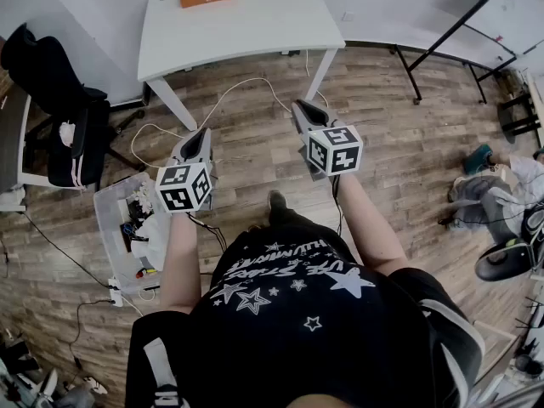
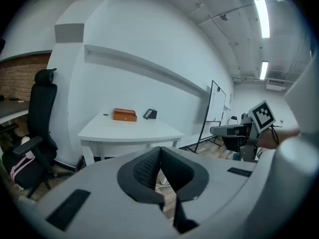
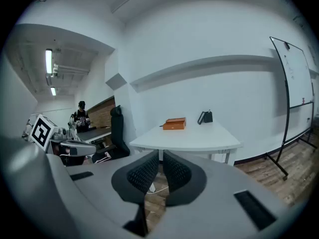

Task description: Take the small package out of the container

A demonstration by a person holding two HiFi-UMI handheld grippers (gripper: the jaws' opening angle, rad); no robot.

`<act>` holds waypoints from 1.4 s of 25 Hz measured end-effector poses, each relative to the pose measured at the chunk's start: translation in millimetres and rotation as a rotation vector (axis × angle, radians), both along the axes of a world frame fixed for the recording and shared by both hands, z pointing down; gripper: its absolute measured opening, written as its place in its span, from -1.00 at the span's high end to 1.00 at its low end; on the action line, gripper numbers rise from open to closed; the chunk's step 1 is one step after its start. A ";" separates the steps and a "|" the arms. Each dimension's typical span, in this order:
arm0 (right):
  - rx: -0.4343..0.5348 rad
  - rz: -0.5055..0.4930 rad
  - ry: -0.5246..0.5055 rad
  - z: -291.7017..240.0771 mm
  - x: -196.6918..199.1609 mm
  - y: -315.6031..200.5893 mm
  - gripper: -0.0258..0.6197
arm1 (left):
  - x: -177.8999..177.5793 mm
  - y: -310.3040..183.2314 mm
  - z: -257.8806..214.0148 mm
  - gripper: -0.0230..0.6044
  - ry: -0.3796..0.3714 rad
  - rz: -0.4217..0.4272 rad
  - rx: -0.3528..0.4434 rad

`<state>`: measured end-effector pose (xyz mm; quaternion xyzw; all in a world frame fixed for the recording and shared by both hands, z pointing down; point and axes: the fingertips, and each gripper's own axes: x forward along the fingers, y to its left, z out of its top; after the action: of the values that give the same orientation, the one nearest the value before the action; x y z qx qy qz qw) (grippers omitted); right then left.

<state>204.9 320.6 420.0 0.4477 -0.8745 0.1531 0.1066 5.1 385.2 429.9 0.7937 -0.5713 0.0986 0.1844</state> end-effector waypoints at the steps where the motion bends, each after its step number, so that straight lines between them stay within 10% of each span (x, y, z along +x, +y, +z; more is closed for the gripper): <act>1: 0.000 -0.001 0.000 -0.4 0.3 0.3 0.74 | 0.5 0.5 -0.1 0.86 0.002 -0.001 -0.001; 35: -0.015 -0.071 -0.063 18.1 21.7 -167.6 0.74 | 12.6 -136.4 1.7 0.86 -0.061 -0.123 -0.002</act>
<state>226.6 153.0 438.1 0.4103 -0.8916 0.1700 0.0878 17.7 248.8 431.6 0.7535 -0.6242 0.1119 0.1735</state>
